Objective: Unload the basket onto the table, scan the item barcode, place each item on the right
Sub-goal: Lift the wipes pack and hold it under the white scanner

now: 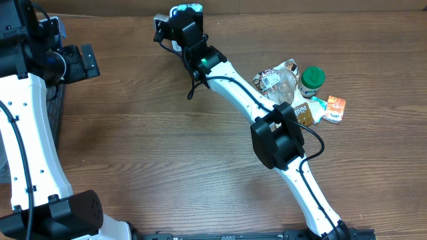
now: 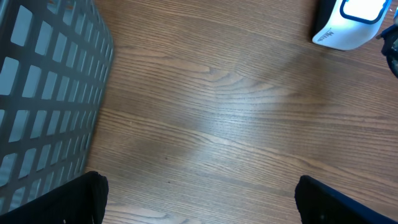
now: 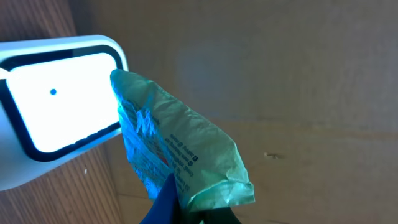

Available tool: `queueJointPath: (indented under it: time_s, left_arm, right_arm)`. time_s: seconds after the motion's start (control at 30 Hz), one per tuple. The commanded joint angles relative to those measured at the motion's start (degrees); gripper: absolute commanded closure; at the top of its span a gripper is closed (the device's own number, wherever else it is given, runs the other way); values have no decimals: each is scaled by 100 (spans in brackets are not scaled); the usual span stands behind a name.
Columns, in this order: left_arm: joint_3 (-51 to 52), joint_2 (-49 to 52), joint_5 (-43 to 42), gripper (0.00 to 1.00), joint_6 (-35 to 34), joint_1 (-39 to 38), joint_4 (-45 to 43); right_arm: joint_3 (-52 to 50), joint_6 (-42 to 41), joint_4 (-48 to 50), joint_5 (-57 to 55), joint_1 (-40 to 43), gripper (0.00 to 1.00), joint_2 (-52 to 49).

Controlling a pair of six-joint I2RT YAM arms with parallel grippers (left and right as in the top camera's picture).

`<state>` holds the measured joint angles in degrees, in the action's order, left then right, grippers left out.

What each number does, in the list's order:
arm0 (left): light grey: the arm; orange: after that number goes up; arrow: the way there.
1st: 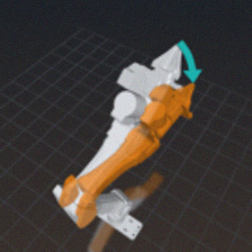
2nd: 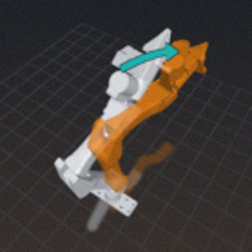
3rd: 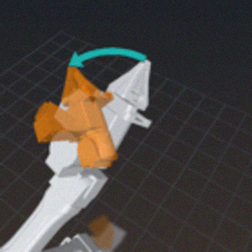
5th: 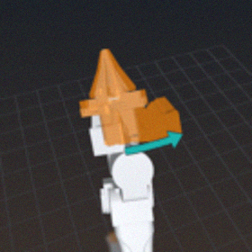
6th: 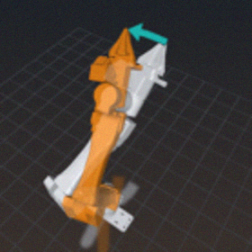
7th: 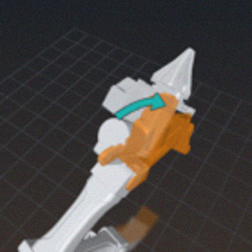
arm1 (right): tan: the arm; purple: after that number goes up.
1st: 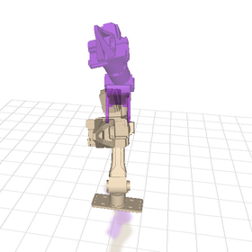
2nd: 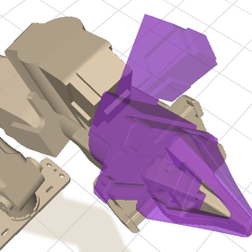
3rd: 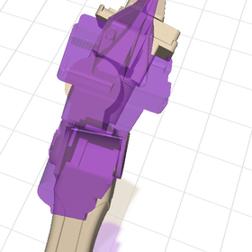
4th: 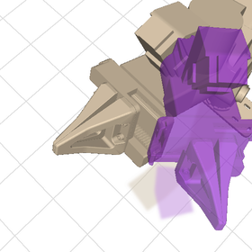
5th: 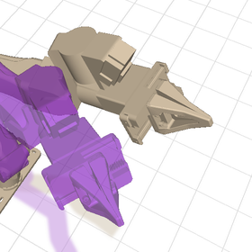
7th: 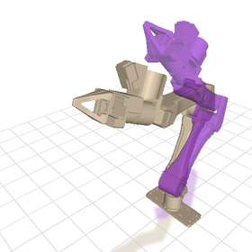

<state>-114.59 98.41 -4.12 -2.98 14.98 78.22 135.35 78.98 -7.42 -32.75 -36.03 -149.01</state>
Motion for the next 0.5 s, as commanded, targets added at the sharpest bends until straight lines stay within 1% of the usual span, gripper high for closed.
queueJointPath:
  time_s: [0.0, 0.37, 0.47]
  left_arm:
    - [-63, -26, -35, 0, -39, -39, -7]
    - [-63, -26, -35, 0, -39, -39, -7]
    - [-63, -26, -35, 0, -39, -39, -4]
  right_arm:
    - [175, 103, 120, -219, 9, 96, 37]
    - [175, 98, 162, -216, 7, 96, 39]
    - [175, -120, 127, -232, -2, 96, 98]
